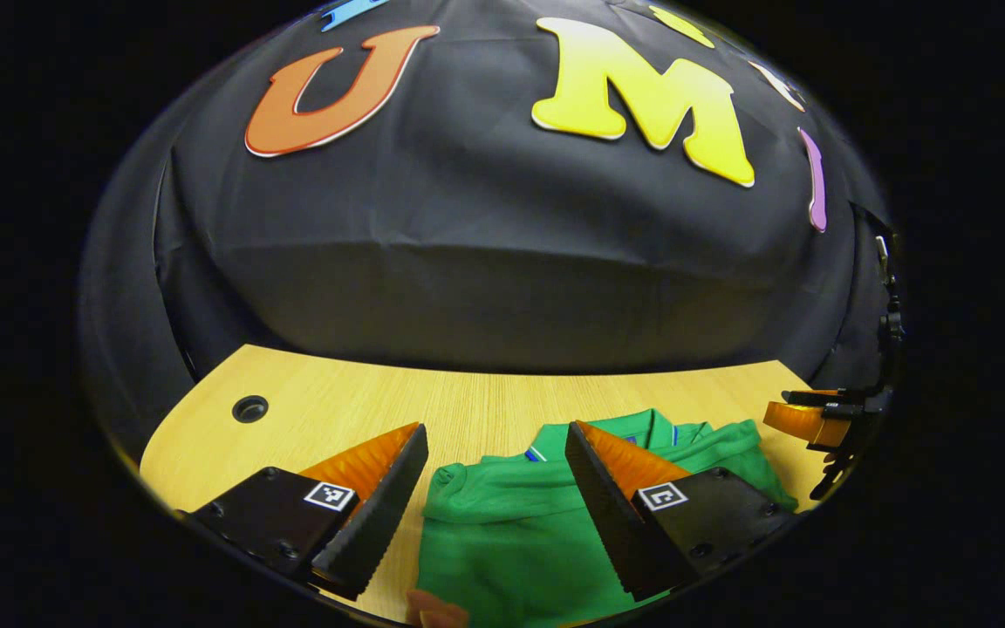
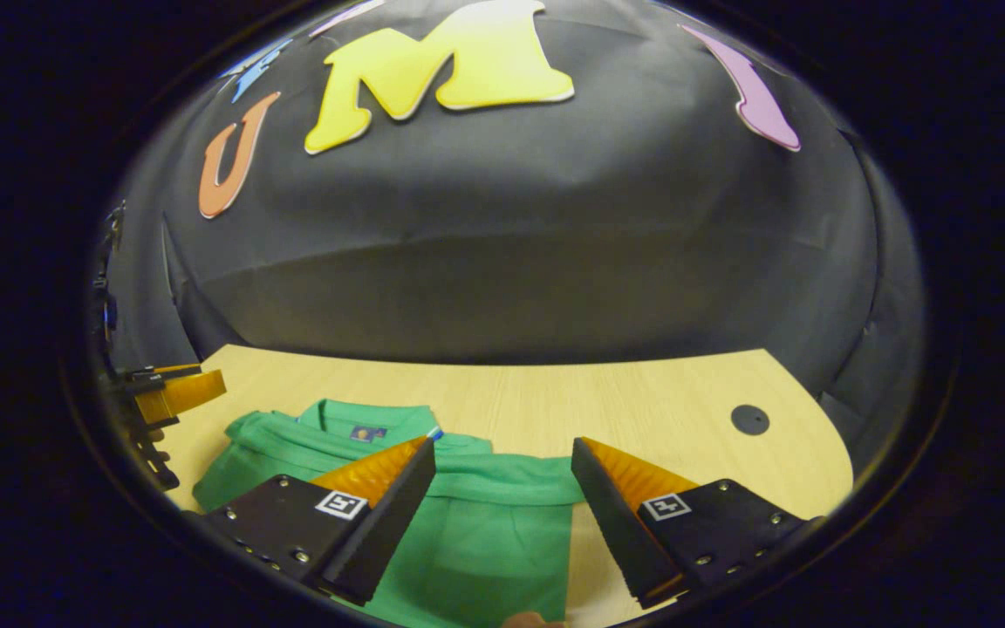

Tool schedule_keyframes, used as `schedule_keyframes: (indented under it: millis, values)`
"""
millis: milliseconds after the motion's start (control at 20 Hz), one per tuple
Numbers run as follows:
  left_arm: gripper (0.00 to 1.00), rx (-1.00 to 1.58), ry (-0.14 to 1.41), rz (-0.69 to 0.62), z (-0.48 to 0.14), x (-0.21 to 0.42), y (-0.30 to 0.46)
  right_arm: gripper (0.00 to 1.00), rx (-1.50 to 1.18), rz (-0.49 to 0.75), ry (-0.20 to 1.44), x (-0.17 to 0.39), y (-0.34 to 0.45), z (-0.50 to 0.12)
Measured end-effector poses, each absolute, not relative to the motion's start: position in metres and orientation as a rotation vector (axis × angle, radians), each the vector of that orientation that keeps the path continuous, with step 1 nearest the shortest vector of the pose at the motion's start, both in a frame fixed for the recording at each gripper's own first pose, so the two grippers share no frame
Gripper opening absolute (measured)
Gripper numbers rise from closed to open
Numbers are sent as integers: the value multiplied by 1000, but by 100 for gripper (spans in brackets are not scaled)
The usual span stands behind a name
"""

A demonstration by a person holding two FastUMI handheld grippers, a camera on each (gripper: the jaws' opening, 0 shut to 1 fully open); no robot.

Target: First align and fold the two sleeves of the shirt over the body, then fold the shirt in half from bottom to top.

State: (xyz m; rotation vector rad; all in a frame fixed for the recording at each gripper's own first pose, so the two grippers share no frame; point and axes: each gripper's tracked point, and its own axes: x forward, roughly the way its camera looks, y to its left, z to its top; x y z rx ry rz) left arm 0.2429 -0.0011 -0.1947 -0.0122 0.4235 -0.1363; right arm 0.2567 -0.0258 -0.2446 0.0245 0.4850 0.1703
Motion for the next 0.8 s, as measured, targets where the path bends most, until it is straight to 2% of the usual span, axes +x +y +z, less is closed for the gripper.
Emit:
schedule_keyframes:
  millis: [800]
  values:
    - [100, 108, 106, -170, -23, 150, -6, 98, -32, 178, 136, 169, -8, -55]
